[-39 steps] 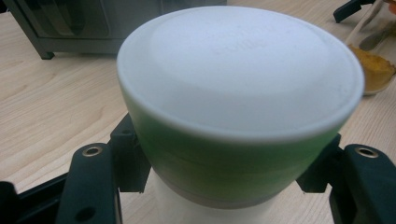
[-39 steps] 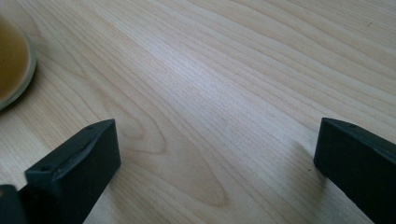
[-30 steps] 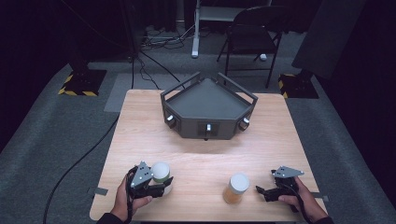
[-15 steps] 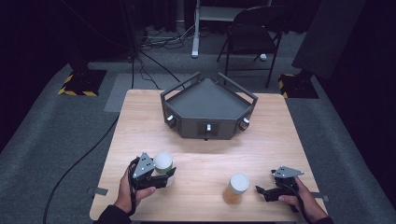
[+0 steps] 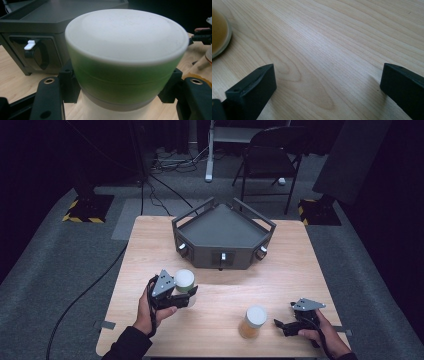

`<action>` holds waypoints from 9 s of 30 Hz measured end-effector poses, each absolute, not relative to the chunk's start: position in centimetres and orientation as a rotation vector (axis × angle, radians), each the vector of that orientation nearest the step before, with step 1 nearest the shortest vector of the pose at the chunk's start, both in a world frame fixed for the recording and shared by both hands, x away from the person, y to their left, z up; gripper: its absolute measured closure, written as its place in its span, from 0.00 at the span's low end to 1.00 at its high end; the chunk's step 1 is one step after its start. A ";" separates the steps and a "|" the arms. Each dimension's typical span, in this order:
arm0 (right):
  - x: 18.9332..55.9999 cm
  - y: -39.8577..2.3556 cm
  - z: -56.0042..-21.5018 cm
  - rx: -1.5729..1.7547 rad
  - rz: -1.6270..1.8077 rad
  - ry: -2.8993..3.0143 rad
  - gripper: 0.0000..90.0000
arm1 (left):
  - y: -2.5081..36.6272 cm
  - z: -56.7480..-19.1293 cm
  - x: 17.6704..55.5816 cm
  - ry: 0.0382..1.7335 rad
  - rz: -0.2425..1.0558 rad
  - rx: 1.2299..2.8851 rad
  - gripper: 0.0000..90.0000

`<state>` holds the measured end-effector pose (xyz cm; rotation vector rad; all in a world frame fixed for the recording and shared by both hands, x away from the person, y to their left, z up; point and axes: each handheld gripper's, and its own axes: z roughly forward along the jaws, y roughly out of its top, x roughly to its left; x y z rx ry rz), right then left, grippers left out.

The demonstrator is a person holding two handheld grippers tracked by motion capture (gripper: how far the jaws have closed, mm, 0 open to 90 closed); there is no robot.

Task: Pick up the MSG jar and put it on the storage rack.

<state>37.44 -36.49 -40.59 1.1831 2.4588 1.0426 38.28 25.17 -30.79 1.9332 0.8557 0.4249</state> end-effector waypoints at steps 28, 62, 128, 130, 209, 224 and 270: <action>37.5 -36.5 -40.6 1.183 1.044 2.460 0.00 | 22.2 -26.3 43.9 0.812 0.502 1.861 0.39; 37.5 -36.6 -40.6 1.179 1.048 2.465 0.00 | 18.8 -23.1 50.9 0.819 0.565 1.826 0.38; 37.5 -36.7 -40.6 1.171 1.052 2.468 0.00 | 15.8 -27.0 56.6 0.927 0.587 1.917 0.38; 37.5 -36.7 -40.6 1.171 1.051 2.468 0.00 | 15.9 -27.2 56.6 0.934 0.578 1.905 0.38; 37.4 -36.8 -40.6 1.162 1.052 2.472 0.00 | 18.2 -29.3 49.0 0.763 0.708 1.987 0.01; 37.4 -36.8 -40.6 1.162 1.052 2.472 0.00 | 19.0 -31.1 47.0 0.705 0.668 2.085 0.01; 37.4 -36.8 -40.6 1.163 1.052 2.472 0.00 | 21.1 -35.5 41.5 0.673 0.501 2.315 0.01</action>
